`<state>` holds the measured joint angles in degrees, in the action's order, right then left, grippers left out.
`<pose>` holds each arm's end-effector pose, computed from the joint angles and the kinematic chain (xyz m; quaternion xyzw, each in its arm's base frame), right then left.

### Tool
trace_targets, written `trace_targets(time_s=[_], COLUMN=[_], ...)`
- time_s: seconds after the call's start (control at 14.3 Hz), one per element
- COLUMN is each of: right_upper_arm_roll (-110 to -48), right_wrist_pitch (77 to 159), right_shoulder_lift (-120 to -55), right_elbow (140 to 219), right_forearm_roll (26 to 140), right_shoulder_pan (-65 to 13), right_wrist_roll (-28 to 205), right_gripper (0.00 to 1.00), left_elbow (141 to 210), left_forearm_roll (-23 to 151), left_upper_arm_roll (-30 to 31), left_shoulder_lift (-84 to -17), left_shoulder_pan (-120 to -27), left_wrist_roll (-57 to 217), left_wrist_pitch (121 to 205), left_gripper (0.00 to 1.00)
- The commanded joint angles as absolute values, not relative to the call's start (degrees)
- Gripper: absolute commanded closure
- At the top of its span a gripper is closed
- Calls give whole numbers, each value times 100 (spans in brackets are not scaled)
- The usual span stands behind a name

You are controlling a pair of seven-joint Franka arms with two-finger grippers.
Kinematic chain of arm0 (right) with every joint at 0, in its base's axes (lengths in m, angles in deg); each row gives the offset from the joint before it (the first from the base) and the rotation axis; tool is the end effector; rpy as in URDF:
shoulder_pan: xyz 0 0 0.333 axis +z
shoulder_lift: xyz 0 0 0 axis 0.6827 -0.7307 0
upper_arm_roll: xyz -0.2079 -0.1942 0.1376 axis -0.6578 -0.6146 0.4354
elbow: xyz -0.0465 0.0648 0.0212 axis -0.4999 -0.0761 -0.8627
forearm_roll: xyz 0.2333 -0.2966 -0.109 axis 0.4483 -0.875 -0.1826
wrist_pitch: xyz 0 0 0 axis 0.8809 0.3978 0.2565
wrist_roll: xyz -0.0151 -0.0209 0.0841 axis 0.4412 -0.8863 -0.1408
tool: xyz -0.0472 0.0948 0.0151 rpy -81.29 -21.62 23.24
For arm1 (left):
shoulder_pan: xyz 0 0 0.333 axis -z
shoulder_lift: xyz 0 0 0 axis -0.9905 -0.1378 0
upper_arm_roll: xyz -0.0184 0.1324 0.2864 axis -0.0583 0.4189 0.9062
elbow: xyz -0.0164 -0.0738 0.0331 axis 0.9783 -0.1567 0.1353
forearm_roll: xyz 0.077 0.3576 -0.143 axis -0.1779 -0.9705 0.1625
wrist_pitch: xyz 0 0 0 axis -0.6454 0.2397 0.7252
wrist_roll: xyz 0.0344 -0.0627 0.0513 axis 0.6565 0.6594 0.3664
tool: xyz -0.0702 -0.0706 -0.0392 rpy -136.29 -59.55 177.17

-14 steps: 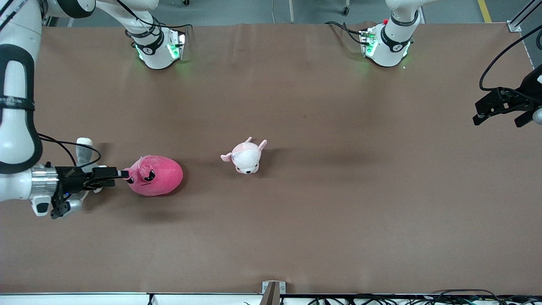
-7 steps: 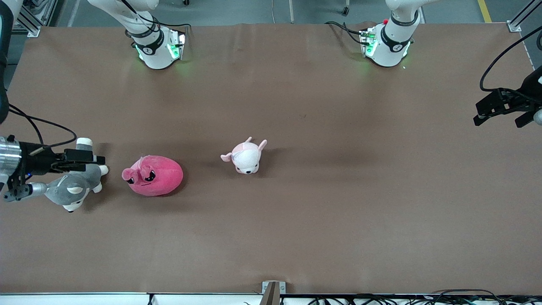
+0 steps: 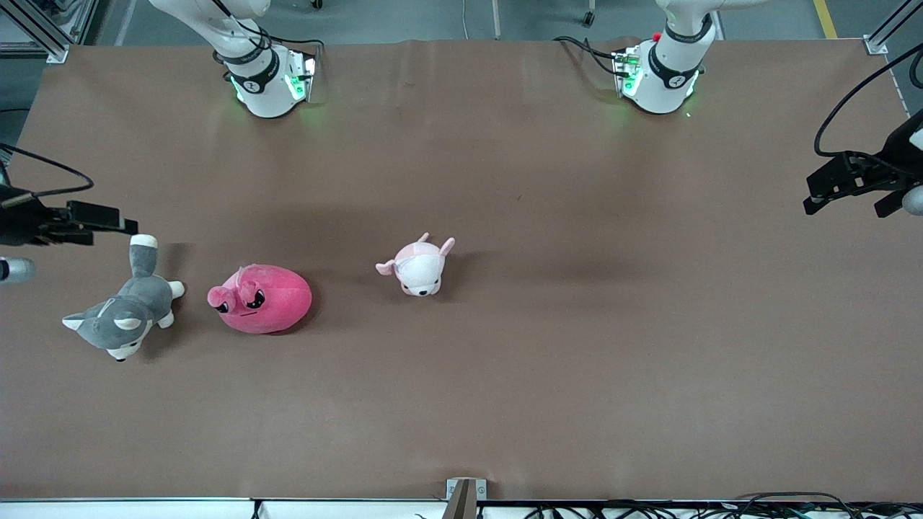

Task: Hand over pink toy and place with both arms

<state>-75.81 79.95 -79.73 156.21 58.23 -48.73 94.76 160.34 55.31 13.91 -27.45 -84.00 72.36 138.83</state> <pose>0.6079 -0.0567 0.5679 -0.9872 -0.0407 0.1003 0.1173 0.5731 -0.0274 0.6492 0.9981 -0.0329 0.0511 0.0036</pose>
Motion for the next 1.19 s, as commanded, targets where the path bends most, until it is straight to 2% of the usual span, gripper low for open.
trace_targets(time_s=[0.0,0.21,0.28,0.49,0.7,0.84,0.98,1.12], right_upper_arm_roll=[-7551,-7647,-7796,-8446,-8448,-8317,-7975,-7535], right_wrist_pitch=[8317,9775,9866,9814,9499,9287,9304,9339], right_shoulder_lift=[-7703,-7553,-7544,-7509,-7316,-7254,-7193,-7158], right_elbow=[15820,16154,16172,16234,16234,16190,16199,16190], right_forearm_roll=[5203,5097,5097,5132,5114,4966,4930,4912], right_shoulder_pan=[-4877,-4885,-4842,-4325,-4279,-4296,-4515,-4796], right_wrist_roll=[9372,9337,9319,8820,8722,8713,8555,8309], right_gripper=[0,0,0,0,0,0,0,0], left_elbow=[15917,15917,15917,15908,15926,16048,16346,16339], left_forearm_roll=[5422,5422,5431,5440,5448,5449,5466,5597], left_upper_arm_roll=[1462,1453,1444,1444,1427,1427,1427,1427], left_shoulder_lift=[-2783,-2774,-2765,-2739,-2713,-2617,-2459,-2449], left_shoulder_pan=[-8305,-8348,-8366,-8375,-8375,-8375,-8427,-8516], left_wrist_roll=[7279,7279,7270,7244,7270,7305,7305,7305], left_wrist_pitch=[13782,13782,13782,13782,13721,13703,13834,13852], left_gripper=[0,0,0,0,0,0,0,0])
